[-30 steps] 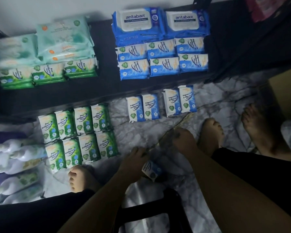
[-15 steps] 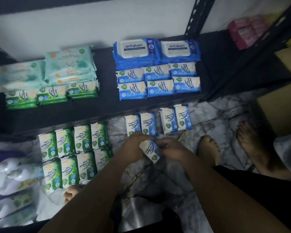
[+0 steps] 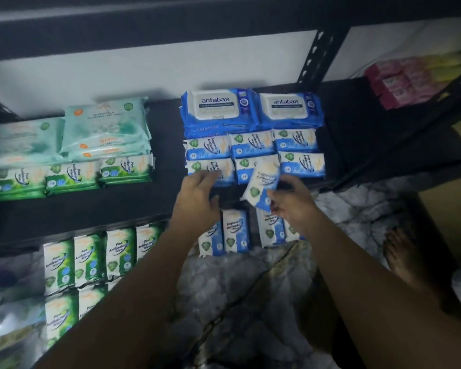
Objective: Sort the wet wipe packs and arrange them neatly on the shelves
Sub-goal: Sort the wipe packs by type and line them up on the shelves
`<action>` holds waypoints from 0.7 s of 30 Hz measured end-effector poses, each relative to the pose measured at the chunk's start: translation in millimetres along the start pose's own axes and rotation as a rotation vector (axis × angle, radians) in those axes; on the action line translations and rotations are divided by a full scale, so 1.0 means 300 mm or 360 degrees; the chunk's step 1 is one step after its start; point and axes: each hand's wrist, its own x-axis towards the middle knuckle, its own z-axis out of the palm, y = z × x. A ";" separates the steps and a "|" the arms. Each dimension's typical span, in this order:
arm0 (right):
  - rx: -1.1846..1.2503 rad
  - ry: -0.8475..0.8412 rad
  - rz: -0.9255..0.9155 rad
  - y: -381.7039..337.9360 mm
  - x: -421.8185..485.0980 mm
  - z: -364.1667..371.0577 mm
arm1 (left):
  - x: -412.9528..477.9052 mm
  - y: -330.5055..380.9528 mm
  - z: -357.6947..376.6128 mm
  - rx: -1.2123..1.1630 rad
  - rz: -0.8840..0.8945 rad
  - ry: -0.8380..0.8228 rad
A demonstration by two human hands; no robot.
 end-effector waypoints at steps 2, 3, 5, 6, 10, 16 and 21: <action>0.0388 0.0012 0.0004 -0.072 0.047 0.033 | 0.068 -0.018 -0.020 0.0218 0.0013 0.0081; 0.0517 0.0014 -0.0002 -0.103 0.071 0.049 | 0.096 -0.028 -0.024 0.0330 0.0016 0.0092; 0.0623 0.0018 -0.0033 -0.160 0.113 0.083 | 0.140 -0.043 -0.030 0.0452 0.0016 0.0036; 0.0611 0.0053 -0.0050 -0.184 0.133 0.102 | 0.154 -0.050 -0.029 0.0464 0.0016 0.0007; 0.0533 0.0280 -0.0055 -0.224 0.217 0.178 | 0.176 -0.078 -0.011 0.0442 0.0017 0.0015; 0.0080 0.0601 -0.0045 -0.210 0.279 0.238 | 0.175 -0.080 0.011 0.0400 -0.0032 0.0077; -0.0219 0.0673 -0.0123 -0.198 0.296 0.237 | 0.176 -0.084 0.019 0.0398 -0.0058 0.0084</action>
